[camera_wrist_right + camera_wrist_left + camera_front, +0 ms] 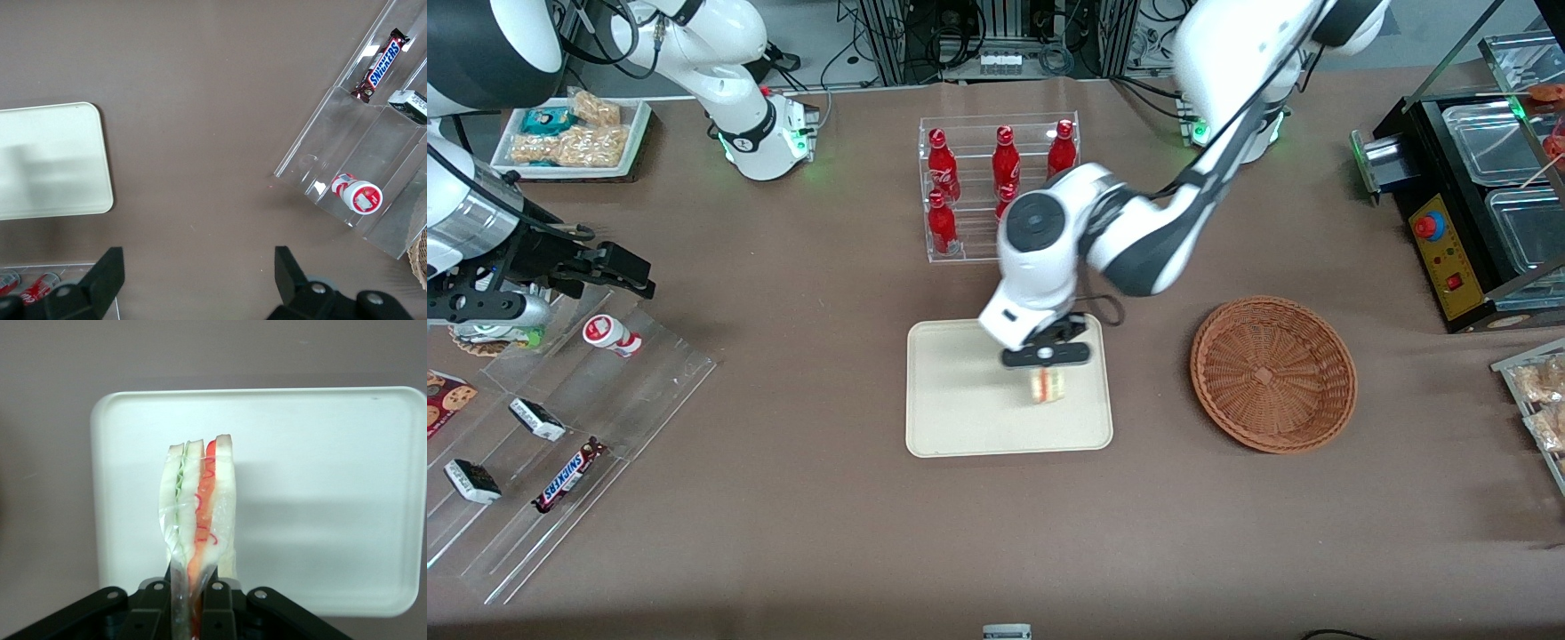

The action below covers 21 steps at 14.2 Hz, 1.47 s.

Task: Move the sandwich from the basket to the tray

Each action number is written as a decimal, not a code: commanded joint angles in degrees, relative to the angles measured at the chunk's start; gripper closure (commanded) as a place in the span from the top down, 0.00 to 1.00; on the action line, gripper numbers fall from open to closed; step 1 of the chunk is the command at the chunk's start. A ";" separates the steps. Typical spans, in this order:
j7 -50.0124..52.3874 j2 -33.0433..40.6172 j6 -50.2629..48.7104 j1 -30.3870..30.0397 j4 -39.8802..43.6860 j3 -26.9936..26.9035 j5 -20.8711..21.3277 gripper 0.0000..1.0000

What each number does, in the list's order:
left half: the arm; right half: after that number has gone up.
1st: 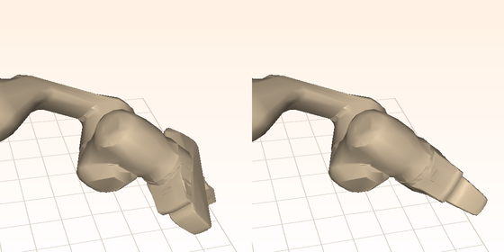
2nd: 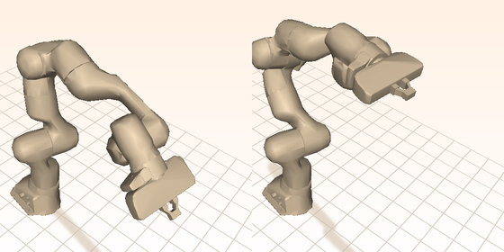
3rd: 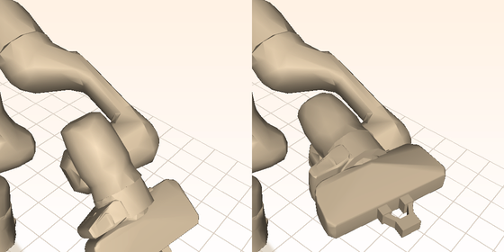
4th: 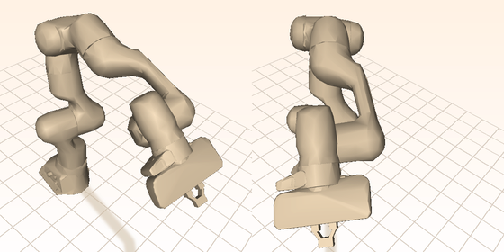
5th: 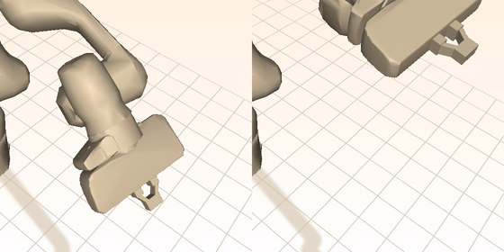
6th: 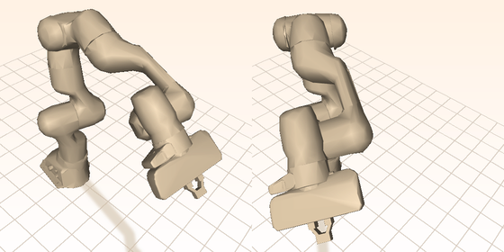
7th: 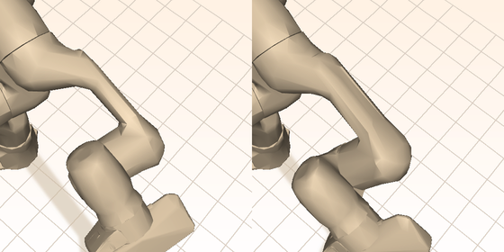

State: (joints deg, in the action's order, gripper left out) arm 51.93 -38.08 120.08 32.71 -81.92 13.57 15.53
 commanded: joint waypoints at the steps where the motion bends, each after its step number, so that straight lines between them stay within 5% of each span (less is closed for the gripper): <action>1: 2.64 -7.87 4.54 1.82 5.53 -1.17 5.80 0.01; 3: 3.00 -9.65 5.16 2.35 5.55 -1.17 7.75 0.13; 5: 5.62 -9.39 5.17 2.27 5.37 -1.17 7.93 0.97; 8: 8.26 -5.19 4.56 1.31 5.28 -1.17 7.33 1.00; 12: 14.59 10.97 0.69 -5.70 -2.96 -1.09 7.06 1.00; 14: 13.30 18.88 -3.95 -13.34 -6.49 -0.82 1.29 1.00; 21: -23.04 37.52 -25.06 -32.96 -13.15 -1.61 -12.51 1.00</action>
State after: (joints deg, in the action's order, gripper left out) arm 37.92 -7.07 95.67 3.50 -88.18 11.74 7.00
